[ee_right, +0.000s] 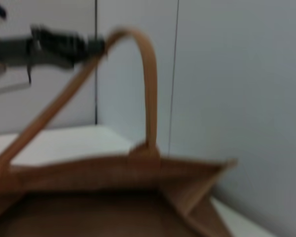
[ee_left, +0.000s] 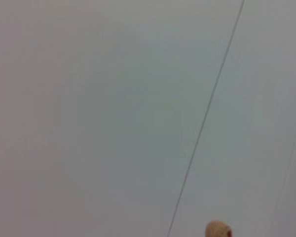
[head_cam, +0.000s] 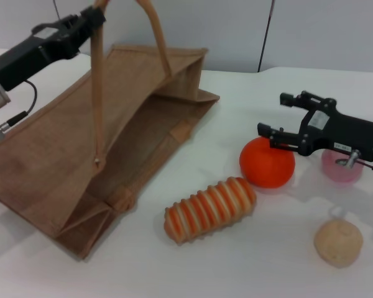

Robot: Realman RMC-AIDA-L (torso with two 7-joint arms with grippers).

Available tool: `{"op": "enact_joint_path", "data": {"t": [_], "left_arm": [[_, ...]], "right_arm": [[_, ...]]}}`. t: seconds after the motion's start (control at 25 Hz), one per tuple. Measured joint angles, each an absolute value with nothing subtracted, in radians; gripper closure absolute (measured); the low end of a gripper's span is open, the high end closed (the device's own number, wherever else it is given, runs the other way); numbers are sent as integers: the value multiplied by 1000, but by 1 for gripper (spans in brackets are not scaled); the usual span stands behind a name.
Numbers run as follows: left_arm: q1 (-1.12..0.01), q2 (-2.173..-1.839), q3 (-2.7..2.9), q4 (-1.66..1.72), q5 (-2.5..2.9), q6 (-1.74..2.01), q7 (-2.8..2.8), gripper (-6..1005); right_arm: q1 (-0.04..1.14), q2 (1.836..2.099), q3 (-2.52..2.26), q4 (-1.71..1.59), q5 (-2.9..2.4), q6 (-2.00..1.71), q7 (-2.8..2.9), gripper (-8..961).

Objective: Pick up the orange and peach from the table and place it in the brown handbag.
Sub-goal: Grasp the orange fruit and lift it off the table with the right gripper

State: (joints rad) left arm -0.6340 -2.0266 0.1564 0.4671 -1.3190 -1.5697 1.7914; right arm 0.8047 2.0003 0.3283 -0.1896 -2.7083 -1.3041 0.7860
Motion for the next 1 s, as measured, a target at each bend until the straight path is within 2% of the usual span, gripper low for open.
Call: {"op": "enact_joint_path", "data": {"t": [0.4,1.0], "left_arm": [[-626,-2027,155,466,-1365,-1648,1794,888],[-626,-2026,155,466,-1372,-1673,1794,888]], "right_arm": [[850,1999,96,-226,-2710,-1198,1006,210],[864,1999,0,-238,-2711,-1191,1092,221]]}}
